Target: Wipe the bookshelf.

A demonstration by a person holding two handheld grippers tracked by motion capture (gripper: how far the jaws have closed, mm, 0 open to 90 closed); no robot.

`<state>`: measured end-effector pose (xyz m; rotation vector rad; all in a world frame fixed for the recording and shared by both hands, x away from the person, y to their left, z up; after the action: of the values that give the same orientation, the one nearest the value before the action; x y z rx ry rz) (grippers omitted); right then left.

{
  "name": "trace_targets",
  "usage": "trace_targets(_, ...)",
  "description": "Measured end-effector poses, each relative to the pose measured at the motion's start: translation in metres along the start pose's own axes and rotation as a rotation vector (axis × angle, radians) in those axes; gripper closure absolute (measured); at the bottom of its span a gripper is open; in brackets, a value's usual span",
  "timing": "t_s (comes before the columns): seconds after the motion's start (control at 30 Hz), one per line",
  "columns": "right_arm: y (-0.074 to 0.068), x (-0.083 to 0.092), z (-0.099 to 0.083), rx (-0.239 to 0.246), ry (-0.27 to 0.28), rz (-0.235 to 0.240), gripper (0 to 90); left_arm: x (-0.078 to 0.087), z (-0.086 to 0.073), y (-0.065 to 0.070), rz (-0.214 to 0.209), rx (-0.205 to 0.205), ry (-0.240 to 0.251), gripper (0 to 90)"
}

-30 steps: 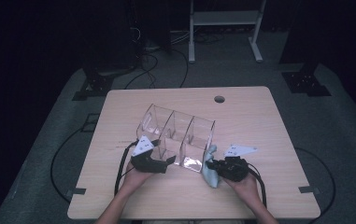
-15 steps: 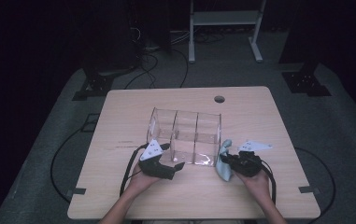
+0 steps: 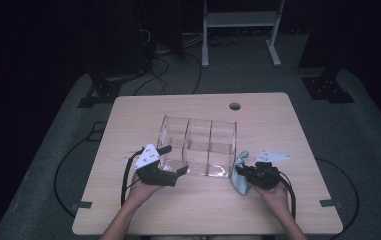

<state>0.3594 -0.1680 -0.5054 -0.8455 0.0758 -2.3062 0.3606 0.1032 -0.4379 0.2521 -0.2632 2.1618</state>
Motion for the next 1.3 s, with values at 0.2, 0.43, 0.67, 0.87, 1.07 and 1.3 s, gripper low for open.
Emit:
trace_targets(0.2, -0.002, 0.000, 0.000, 0.006, -0.001, 0.004, 83.1, 0.012, 0.009, -0.012, 0.034, -0.005, 0.030, 7.0)
trace_targets(0.43, -0.009, 0.008, 0.004, 0.035, 0.009, 0.015, 83.0, 0.022, 0.005, -0.033, 0.087, 0.026, 0.035, 5.7)
trace_targets(0.67, -0.018, 0.021, 0.010, 0.052, 0.032, 0.044, 83.1, 0.014, -0.009, -0.044, 0.070, 0.051, -0.031, 2.6)
trace_targets(0.87, -0.030, 0.032, 0.009, 0.054, 0.046, 0.089, 83.1, 0.002, -0.016, -0.048, 0.047, 0.073, -0.046, 2.3)
trace_targets(1.07, -0.033, 0.024, 0.010, 0.073, 0.028, 0.074, 83.1, -0.005, -0.021, -0.051, 0.044, 0.086, -0.061, 2.3)
trace_targets(1.3, -0.031, 0.019, 0.009, 0.068, 0.025, 0.073, 83.1, -0.010, -0.024, -0.050, 0.031, 0.075, -0.068, 4.8)
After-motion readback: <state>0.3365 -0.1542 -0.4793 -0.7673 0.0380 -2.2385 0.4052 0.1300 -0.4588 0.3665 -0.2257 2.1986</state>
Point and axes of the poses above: each handheld gripper's, and its own axes: x roughly backward along the jaws, z roughly out of its top, y roughly to its right, the point moved 7 cm from there along -x, roughly forward along the jaws, and after that the axes turned 6 degrees about -x, right-handed, at the moved point
